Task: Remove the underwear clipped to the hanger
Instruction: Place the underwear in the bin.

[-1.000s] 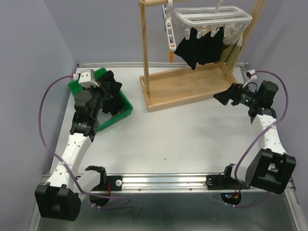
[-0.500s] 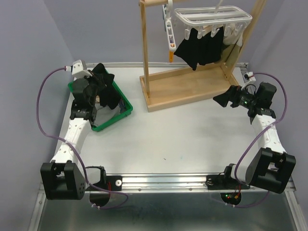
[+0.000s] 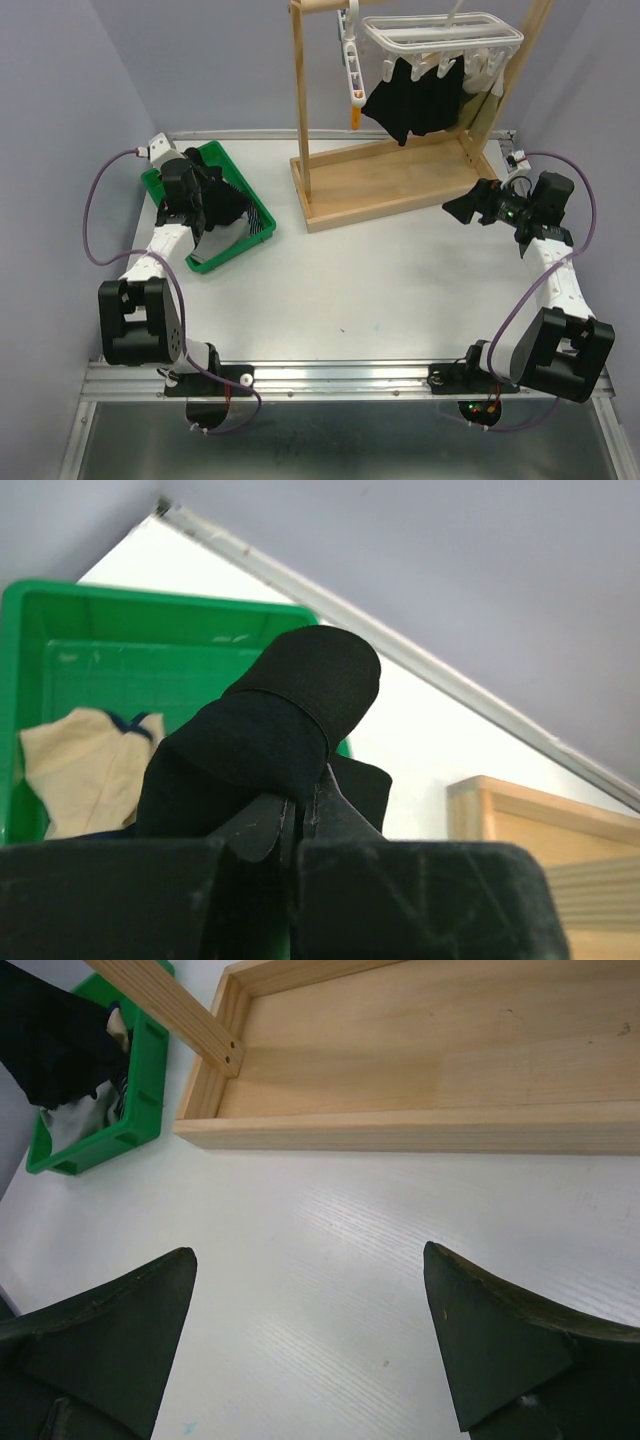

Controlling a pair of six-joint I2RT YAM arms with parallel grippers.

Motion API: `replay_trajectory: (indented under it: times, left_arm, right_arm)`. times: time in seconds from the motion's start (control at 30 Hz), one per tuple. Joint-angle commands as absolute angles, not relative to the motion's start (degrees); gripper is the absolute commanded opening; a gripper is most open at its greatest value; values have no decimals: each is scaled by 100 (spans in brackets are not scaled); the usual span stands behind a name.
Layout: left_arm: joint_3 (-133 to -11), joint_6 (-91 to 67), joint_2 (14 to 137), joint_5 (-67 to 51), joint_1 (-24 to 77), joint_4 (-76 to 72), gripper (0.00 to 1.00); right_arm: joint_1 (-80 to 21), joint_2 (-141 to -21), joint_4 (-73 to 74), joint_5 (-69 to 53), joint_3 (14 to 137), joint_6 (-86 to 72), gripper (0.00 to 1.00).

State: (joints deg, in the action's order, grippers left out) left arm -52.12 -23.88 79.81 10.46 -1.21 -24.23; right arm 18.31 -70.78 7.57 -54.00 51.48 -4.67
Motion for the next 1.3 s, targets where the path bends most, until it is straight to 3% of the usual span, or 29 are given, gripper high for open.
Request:
replay_trajectory:
  times: [0.0,0.13,0.17,0.2,0.3,0.33,0.37,0.5,0.57,1.03,1.27]
  left_arm:
    - [-5502,-2706,8488,1249,-219,-2698,2]
    - [-5739,-2873,9052,959,-272,-2453,17]
    - [-5791,-2874,9131,897,-281,-2409,35]
    - [-5801,-2865,9132,801,-299,-2391,46]
    - [-5792,-2839,8896,843,-308,-2365,73]
    - [-5792,-2804,8799,896,-299,-2347,75]
    - [-5827,-2778,8702,949,-299,-2312,89]
    - [-5950,-2576,8053,1046,-299,-2075,92]
    - [-5933,-2514,7806,1125,-299,-2030,99]
    - [-5669,-2215,6373,642,-299,-1766,99]
    - [-5204,-1856,5898,-260,-299,-1793,99]
  right_arm:
    - [1854,-6847,756,-5484,5203,-334,100]
    - [1854,-6847,773,-5458,5212,-308,100]
    - [1854,-6847,782,-5441,5212,-299,100]
    - [1854,-6855,791,-5423,5212,-281,100]
    - [1855,-6864,809,-5405,5221,-264,100]
    - [1863,-6864,817,-5397,5229,-246,100]
    - [1855,-6864,826,-5396,5238,-237,100]
    - [1863,-6855,861,-5344,5265,-176,100]
    - [1863,-6855,879,-5318,5256,-150,100]
    - [1863,-6785,1002,-5177,5282,175,100]
    - [1889,-6741,1063,-4887,5265,474,100]
